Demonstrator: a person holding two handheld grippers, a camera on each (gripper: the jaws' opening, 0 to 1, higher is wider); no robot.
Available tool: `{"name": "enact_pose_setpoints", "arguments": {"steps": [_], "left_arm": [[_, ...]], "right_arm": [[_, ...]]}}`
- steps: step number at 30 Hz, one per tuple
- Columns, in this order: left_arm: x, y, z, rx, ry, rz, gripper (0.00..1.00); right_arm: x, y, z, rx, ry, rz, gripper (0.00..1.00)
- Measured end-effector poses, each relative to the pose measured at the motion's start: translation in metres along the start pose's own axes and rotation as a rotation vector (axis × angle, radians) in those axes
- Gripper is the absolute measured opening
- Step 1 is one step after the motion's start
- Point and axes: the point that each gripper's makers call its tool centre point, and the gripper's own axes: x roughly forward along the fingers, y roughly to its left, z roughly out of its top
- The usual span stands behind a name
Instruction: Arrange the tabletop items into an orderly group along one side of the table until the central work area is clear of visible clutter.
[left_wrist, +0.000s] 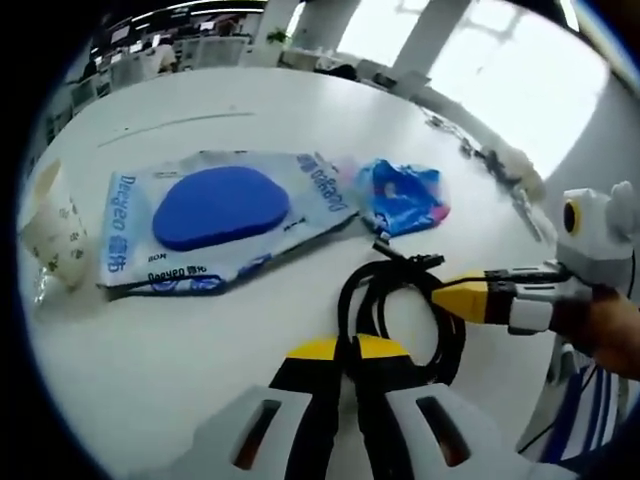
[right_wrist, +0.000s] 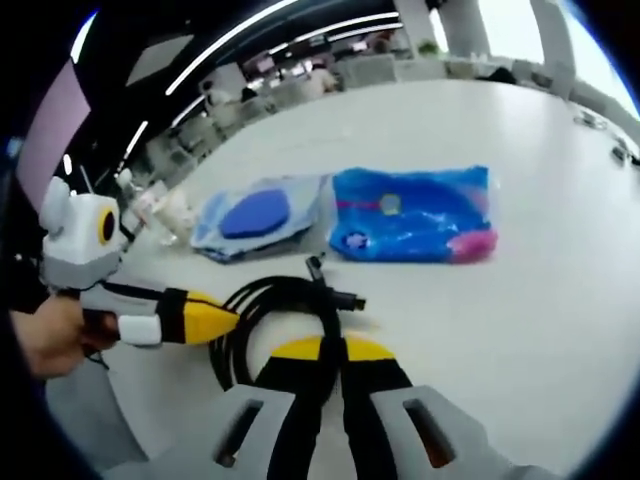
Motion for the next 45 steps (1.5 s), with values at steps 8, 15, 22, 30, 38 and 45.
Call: {"name": "enact_pose_setpoints", "arguments": {"steps": [8, 15, 22, 30, 38, 45], "left_arm": [[0.0022, 0.0014, 0.0031, -0.019, -0.014, 0.008, 0.03], [0.0023, 0.0009, 0.0031, -0.013, -0.016, 0.005, 0.03], [0.0023, 0.0010, 0.0033, -0.004, -0.025, 0.006, 0.03], [0.0029, -0.0003, 0.0043, -0.002, -0.034, 0.005, 0.04], [0.0033, -0.0001, 0.0066, -0.028, -0.066, 0.010, 0.06], [-0.0007, 0.0039, 0.0077, -0.040, -0.088, 0.002, 0.12]], "right_arm": [[0.0003, -0.0014, -0.0008, 0.020, -0.011, 0.014, 0.02], [0.0010, -0.0013, -0.0007, 0.016, -0.011, 0.007, 0.02], [0.0016, -0.0011, -0.0004, 0.002, -0.007, 0.012, 0.02], [0.0020, -0.0016, 0.0011, -0.013, 0.008, 0.006, 0.03], [0.0031, -0.0033, 0.0018, -0.020, 0.018, -0.005, 0.03], [0.0031, -0.0030, 0.0019, -0.045, 0.019, -0.014, 0.03]]}}
